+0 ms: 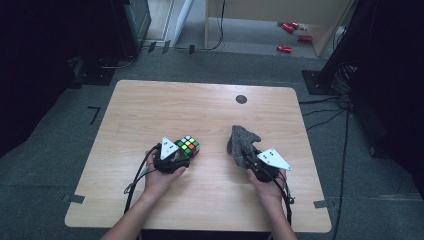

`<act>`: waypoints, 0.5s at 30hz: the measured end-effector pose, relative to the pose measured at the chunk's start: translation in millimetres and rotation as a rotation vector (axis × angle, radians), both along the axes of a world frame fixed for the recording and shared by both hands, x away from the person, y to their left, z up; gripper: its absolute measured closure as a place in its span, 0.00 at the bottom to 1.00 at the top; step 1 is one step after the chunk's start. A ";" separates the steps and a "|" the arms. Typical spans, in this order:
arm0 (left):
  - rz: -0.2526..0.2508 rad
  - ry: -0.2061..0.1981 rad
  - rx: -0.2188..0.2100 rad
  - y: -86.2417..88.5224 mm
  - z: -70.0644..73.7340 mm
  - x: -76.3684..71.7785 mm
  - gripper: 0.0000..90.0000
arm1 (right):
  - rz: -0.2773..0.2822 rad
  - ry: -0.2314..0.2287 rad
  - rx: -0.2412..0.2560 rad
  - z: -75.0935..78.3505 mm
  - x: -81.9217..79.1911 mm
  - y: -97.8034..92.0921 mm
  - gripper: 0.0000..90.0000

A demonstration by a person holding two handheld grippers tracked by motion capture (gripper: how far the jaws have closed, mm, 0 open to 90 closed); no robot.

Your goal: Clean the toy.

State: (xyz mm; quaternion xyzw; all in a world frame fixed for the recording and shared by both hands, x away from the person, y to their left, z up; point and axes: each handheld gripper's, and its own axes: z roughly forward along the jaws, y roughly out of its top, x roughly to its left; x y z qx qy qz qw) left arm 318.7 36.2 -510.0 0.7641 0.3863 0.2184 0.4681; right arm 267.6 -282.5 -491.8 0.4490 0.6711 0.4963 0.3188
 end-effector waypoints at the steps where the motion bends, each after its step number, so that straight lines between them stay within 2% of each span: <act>1: 0.000 0.000 0.003 -0.4 -0.6 -0.1 0.39 | 0.000 0.006 -0.005 -1.5 0.6 0.4 0.79; 8: -0.008 -0.005 0.017 -2.0 -2.2 -0.6 0.39 | -0.009 0.061 -0.032 -12.3 3.6 3.0 0.78; 15: -0.012 -0.006 0.038 -4.7 -2.9 -0.7 0.39 | 0.007 0.110 -0.060 -20.8 5.9 6.2 0.77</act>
